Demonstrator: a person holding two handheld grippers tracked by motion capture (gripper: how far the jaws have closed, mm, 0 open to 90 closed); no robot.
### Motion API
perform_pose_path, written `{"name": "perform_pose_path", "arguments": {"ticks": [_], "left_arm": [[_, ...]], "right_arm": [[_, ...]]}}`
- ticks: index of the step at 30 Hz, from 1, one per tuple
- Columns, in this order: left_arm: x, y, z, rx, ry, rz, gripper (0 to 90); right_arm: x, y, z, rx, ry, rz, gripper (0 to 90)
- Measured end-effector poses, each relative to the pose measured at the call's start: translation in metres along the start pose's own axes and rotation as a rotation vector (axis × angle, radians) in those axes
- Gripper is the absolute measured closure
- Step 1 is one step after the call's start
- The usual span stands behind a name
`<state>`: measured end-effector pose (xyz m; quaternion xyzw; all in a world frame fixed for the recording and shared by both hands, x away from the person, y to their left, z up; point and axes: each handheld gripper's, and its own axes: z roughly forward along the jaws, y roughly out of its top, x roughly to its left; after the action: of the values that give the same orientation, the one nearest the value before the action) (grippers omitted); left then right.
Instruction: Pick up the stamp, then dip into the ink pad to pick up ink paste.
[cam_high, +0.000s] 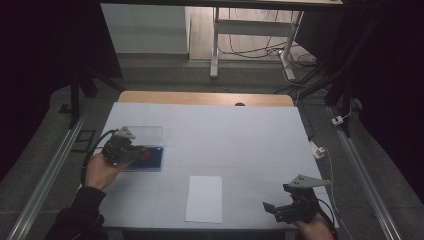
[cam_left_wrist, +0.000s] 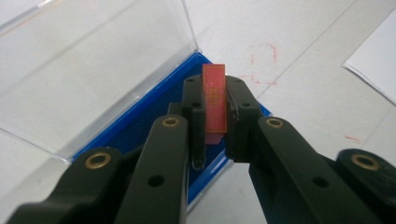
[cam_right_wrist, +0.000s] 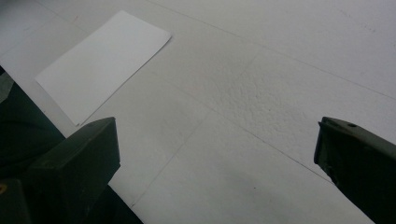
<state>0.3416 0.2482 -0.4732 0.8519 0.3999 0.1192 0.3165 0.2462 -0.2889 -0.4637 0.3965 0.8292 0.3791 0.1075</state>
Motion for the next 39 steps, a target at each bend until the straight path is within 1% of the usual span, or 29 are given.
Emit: {"name": "perform_pose_path", "arguments": {"ticks": [4, 7, 9, 13, 18, 21, 25, 28, 32, 36, 39], "left_arm": [[-0.006, 0.001, -0.006, -0.017, 0.006, 0.009, 79.8], [-0.011, 0.003, -0.01, -0.021, 0.004, -0.008, 79.8], [-0.013, 0.004, -0.011, -0.02, 0.007, -0.011, 79.7], [-0.017, 0.007, -0.013, -0.013, 0.019, -0.005, 79.7], [-0.019, 0.008, -0.014, -0.012, 0.036, 0.0, 79.7], [-0.019, 0.007, -0.014, -0.01, 0.048, -0.007, 79.7], [-0.016, 0.006, -0.01, 0.003, 0.065, -0.035, 79.7], [-0.013, 0.004, -0.004, 0.022, 0.071, -0.066, 79.7], [-0.011, 0.004, 0.003, 0.044, 0.092, -0.075, 79.6], [-0.006, 0.003, 0.01, 0.051, 0.101, -0.094, 79.6], [-0.002, 0.001, 0.015, 0.07, 0.11, -0.111, 79.6]], "right_arm": [[-0.001, 0.0, -0.001, -0.01, -0.001, 0.008, 0.3], [0.0, 0.0, -0.001, -0.016, -0.003, 0.008, 1.6], [0.0, 0.0, -0.001, -0.015, -0.009, 0.002, 1.8], [0.001, 0.0, -0.001, -0.017, -0.007, -0.007, 2.3], [0.0, 0.0, -0.001, -0.013, -0.005, -0.006, 2.3], [0.0, 0.0, -0.002, -0.015, -0.003, 0.002, 2.2], [0.0, 0.0, -0.001, -0.016, -0.009, 0.003, 2.3], [0.0, 0.0, -0.001, -0.007, -0.006, -0.002, 2.2], [0.0, 0.0, -0.001, -0.012, -0.009, 0.002, 2.3], [0.001, 0.001, 0.0, -0.002, -0.01, -0.008, 2.2], [0.001, 0.001, 0.001, -0.005, -0.011, -0.01, 2.3]]}}
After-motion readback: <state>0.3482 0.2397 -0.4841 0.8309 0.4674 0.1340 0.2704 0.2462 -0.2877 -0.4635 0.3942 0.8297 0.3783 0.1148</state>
